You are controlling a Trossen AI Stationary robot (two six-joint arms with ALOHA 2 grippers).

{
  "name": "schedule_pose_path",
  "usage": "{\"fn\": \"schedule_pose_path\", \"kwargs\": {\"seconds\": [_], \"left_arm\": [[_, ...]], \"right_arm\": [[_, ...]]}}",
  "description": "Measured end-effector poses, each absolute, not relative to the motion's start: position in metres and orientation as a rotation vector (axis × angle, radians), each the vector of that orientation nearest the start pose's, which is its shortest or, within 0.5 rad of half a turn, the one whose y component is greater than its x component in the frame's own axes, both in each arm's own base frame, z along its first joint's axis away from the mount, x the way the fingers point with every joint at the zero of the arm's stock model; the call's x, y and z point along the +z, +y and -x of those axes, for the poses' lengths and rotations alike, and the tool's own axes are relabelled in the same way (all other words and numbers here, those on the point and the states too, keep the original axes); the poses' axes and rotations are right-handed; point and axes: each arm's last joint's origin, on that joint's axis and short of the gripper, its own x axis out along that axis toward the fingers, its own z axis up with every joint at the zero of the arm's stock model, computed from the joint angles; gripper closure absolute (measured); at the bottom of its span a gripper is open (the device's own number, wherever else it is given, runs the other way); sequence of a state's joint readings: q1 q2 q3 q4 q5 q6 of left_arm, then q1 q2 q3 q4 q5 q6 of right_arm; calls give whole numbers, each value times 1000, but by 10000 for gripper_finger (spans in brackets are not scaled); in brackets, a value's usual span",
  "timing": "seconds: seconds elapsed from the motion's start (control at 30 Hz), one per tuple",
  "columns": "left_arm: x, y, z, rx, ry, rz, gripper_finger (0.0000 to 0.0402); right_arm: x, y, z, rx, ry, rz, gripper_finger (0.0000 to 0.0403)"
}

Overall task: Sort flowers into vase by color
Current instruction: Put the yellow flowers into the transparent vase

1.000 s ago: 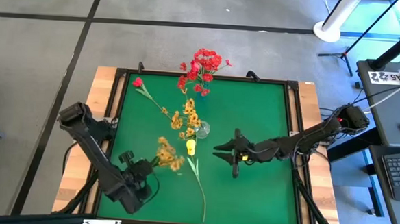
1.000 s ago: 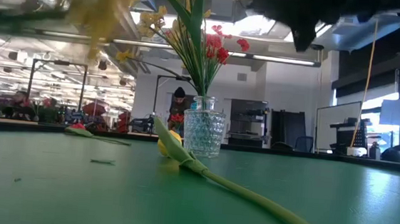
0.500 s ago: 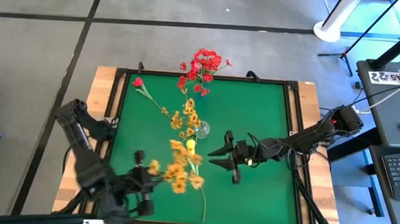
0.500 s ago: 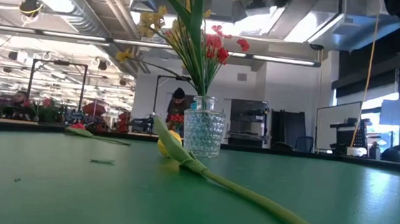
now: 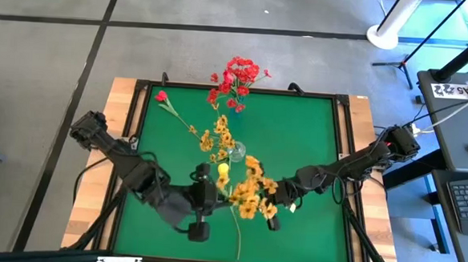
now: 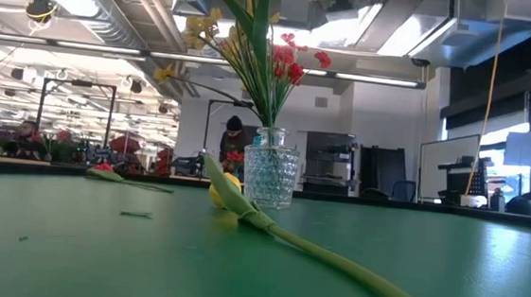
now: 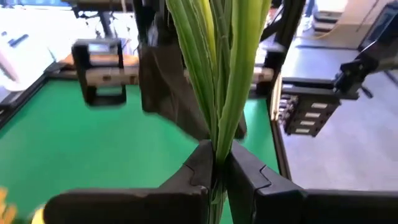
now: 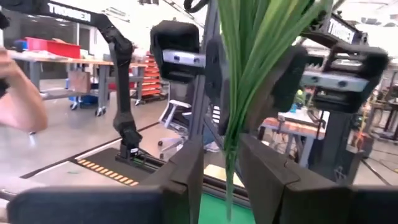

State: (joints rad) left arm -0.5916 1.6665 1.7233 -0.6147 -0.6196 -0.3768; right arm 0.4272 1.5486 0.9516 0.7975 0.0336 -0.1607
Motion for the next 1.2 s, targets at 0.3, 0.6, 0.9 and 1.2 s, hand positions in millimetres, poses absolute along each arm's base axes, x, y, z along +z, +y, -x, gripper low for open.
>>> {"fn": "schedule_pose_path", "kwargs": {"seconds": [0.3,0.6,0.9,1.2], "left_arm": [[395,-158,-331,50,438,116,384],[391,-174,-318,111,441,44,385],[397,-182,-301,101,445,29,385],[386,-174,-307,180,450,14,385]], "right_arm": [[301,140,-314,302,-256,93,230],[297,138,-316,226,-200,71,206],[301,134,-316,105,-219,48,205],[300,135,-317,152,-208,43,205]]}}
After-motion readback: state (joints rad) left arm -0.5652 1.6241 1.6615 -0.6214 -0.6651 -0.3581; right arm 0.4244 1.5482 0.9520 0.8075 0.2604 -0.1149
